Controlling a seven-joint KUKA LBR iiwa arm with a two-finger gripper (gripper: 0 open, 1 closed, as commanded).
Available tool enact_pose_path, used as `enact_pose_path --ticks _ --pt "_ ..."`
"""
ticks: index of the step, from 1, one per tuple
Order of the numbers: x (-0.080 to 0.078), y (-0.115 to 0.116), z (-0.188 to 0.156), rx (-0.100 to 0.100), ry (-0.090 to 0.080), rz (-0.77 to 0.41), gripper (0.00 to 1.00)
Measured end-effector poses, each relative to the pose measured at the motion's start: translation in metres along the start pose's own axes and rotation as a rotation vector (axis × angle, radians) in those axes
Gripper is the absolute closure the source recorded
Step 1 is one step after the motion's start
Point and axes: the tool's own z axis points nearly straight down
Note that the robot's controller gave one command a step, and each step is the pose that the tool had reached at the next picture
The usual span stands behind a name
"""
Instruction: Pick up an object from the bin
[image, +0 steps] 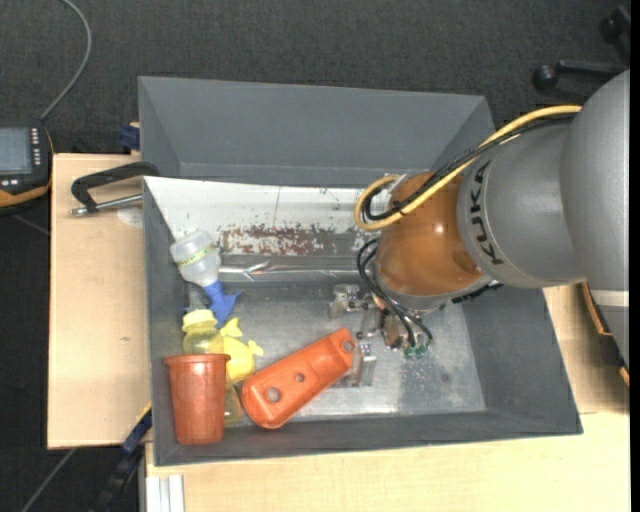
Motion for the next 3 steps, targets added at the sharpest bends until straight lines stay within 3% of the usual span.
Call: enact_pose_path --ticks 1,2,3 --pt "-0.025 0.024 0.004 0.0 -0.003 -0.133 1.0" --pt "-0.025 0.024 0.004 0.0 -0.003 -0.133 1.0" --pt "-0.04 0.028 -0.094 -0.001 -0.009 -0.181 1.0"
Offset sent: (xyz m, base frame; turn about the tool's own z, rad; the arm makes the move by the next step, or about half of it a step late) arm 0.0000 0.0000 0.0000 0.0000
